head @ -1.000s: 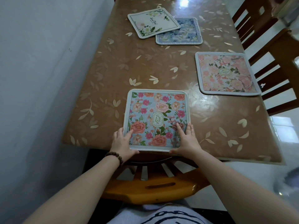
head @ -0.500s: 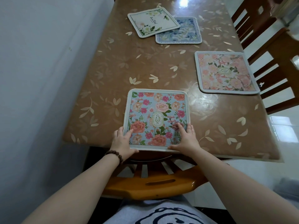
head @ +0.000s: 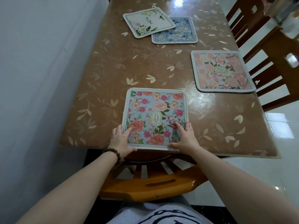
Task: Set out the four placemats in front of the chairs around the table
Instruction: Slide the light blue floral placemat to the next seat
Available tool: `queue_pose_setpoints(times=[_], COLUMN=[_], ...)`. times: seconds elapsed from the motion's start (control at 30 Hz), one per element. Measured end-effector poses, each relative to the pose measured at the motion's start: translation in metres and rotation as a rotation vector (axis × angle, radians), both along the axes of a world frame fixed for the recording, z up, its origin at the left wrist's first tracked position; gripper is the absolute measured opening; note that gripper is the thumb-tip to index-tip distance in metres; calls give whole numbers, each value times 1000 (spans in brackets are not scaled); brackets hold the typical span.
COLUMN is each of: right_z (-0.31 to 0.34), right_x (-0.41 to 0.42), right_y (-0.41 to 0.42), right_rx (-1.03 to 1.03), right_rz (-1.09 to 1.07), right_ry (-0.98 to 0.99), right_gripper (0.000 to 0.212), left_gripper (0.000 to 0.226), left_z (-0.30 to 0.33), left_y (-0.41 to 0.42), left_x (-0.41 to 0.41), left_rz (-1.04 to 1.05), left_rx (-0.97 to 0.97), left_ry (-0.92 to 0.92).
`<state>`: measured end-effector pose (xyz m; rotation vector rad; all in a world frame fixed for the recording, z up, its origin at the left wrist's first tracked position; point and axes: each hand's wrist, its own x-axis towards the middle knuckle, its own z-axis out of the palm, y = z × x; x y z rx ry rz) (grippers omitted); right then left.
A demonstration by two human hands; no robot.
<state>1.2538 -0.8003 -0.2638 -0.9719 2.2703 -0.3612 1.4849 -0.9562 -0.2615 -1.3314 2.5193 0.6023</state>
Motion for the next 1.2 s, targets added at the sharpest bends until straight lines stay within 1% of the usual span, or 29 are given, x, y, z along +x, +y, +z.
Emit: queue_pose_setpoints(times=[0.3,0.43,0.5,0.6,0.77,0.9,1.03,1.2], right_z=[4,10,15,24,37,46,58,67], right_x=[-1,-6,-11,-24,-43,-48,-53,-61], right_y=[0,-1,-2,-2,16,34,52,84], right_rx=[-9,-16,-34,-55,-77,-46,-6,73], right_rz=[-15,-36,-74,-152,-272,-275,-276,-385], right_ry=[-12,-9,-10,-1,61,169,278,351], right_gripper=[98,87,81,78,73,67,67,66], left_gripper=[101,90,83,76,75,75,77,77], left_z=[4,9,13,19,28,34,40,53], left_y=[-1,-5,-8,-11,-8,0,13,37], left_x=[1,-5,-13,-31,-66,-95,-126,-170], left_rz=[-13,-10,7,0,-44,-127,-231,-385], left_rx=[10,-27,-8,-11,-51,-64,-92,-86], left_ry=[-37,5,58,120,114,94,90,117])
